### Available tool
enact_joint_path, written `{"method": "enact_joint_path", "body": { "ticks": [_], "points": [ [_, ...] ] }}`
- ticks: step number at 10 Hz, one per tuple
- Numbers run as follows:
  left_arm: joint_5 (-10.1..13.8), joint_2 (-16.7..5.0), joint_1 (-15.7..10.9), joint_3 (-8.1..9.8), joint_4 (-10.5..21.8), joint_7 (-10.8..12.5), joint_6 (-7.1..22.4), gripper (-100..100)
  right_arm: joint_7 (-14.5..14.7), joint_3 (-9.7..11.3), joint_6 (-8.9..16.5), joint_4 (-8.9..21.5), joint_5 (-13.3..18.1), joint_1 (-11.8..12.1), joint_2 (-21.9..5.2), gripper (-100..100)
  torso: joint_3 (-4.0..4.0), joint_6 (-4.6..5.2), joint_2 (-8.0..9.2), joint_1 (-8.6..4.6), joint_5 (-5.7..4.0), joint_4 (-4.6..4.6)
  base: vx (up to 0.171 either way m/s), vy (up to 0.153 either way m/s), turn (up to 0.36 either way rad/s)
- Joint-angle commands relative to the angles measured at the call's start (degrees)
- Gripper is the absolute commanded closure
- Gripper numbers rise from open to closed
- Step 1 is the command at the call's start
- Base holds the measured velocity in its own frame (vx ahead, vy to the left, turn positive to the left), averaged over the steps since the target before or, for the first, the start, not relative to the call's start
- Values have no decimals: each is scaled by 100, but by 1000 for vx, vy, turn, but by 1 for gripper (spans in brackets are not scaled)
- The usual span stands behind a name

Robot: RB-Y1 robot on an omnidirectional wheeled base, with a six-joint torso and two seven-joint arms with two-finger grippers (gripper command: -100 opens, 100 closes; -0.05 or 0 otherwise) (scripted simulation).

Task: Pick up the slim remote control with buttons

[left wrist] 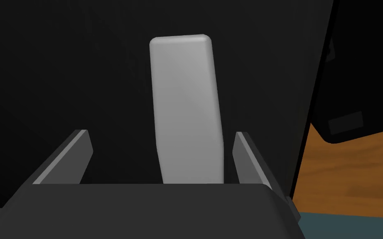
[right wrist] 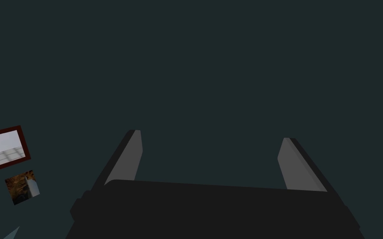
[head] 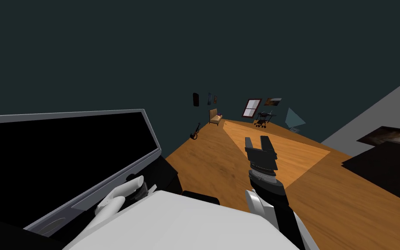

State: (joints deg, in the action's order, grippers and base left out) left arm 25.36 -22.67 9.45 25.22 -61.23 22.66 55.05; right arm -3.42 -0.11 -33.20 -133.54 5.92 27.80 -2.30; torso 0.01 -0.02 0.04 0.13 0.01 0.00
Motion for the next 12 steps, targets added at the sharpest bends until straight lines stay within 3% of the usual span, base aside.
{"method": "enact_joint_path", "body": {
  "ticks": [1, 3, 7, 8, 9, 11, 12],
  "points": [
    [70, -12, -54, 42, 233, 48, 124, -100, 0, 0, 0, 0, 0, 0, 0, 0, 0, 0, 0, 0, 0, 0, 1, 33, -7],
    [156, -20, -123, 95, 548, 127, 297, -100, 0, 0, 0, 0, 0, 0, 0, 0, 1, 0, 1, 7, 1, 0, 2, 57, -16],
    [194, -29, -173, 115, 741, 163, 367, -100, 0, 0, 0, 0, 0, 0, 0, 0, -4, 1, -7, 5, 1, -1, 14, 37, -6],
    [198, -32, -178, 117, 761, 164, 373, 0, 0, 0, 0, 0, 0, 0, 0, 0, -2, 1, -4, -3, -1, -1, 0, 0, 0],
    [89, 16, -298, 115, 873, 349, 324, -100, 0, 0, 0, 0, 0, 0, 0, 0, -1, 1, -1, -10, -2, 0, -57, 30, -174],
    [-127, 111, -537, 111, 1102, 681, 228, -100, 0, 0, 0, 0, 0, -2, 0, 0, 21, 3, 38, 16, 2, 8, -144, 97, -222],
    [-127, 111, -537, 111, 1102, 721, 228, -100, 0, 0, 1, 1, 0, -2, 0, 0, 31, 4, 54, 23, 5, 12, -118, 65, -78]
  ]
}}
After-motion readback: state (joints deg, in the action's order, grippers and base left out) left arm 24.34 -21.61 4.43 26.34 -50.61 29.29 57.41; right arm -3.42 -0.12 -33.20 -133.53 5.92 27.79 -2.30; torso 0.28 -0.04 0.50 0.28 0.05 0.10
